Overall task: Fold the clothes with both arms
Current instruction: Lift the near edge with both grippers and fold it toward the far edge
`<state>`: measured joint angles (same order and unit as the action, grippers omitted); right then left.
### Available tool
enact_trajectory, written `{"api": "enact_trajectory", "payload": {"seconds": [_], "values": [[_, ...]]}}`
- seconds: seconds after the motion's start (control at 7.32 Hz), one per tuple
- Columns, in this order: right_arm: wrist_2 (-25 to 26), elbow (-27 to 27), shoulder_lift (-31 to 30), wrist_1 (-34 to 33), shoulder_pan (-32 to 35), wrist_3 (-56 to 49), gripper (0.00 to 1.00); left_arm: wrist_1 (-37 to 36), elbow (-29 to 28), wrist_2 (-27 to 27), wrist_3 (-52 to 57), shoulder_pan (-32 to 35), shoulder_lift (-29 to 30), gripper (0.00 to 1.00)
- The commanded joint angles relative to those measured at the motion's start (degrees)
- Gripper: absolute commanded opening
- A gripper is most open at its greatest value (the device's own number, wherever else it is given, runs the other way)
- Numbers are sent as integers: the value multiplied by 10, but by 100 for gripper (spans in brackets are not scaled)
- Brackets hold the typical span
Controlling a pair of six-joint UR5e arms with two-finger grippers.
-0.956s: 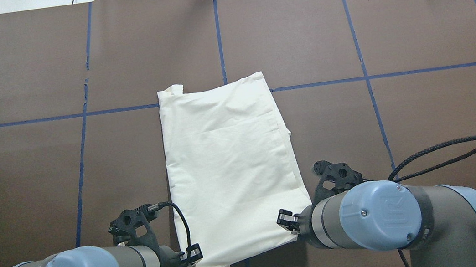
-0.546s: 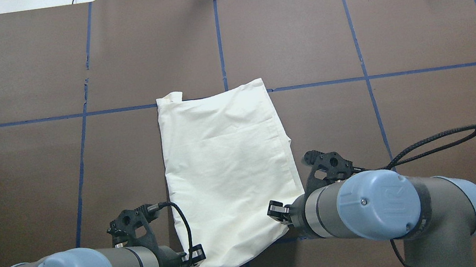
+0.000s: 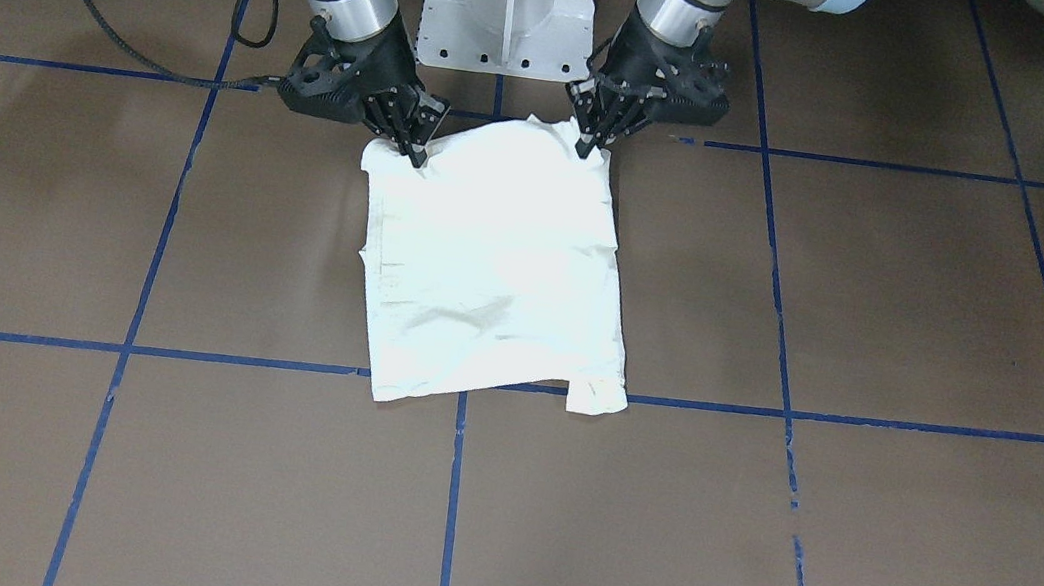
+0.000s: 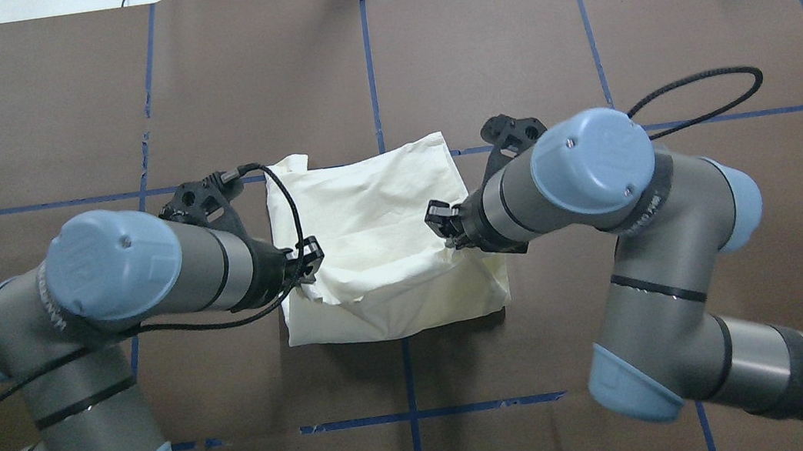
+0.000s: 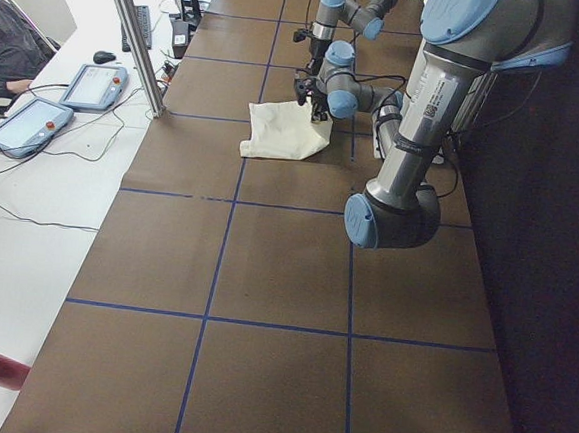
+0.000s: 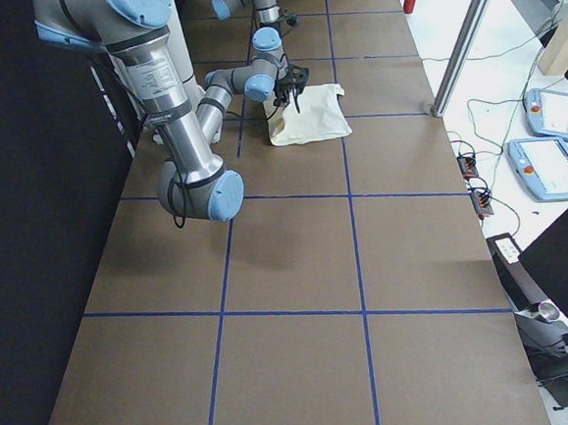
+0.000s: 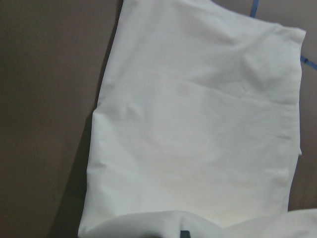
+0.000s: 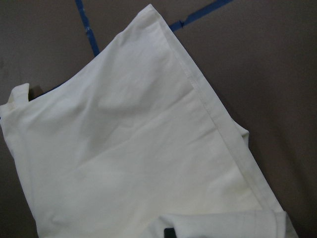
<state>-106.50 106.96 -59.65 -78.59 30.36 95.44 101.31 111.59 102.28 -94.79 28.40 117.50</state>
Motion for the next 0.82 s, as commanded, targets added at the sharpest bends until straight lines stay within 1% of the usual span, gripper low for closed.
{"api": "enact_trajectory", "payload": {"seconds": [0.0, 0.14, 0.27, 0.41, 0.68], "values": [[-34, -165, 85, 72, 59, -12, 0, 43, -116, 10, 36, 59, 41, 0], [-35, -248, 124, 110, 68, -12, 0, 69, -147, 10, 37, 67, 42, 0], [-35, -292, 145, 129, 72, -11, 0, 82, -164, 10, 37, 75, 50, 0], [-35, -317, 153, 142, 76, -11, 0, 85, -187, 9, 37, 79, 63, 0], [-36, -330, 156, 143, 83, -11, 0, 87, -218, 8, 53, 88, 79, 0]]}}
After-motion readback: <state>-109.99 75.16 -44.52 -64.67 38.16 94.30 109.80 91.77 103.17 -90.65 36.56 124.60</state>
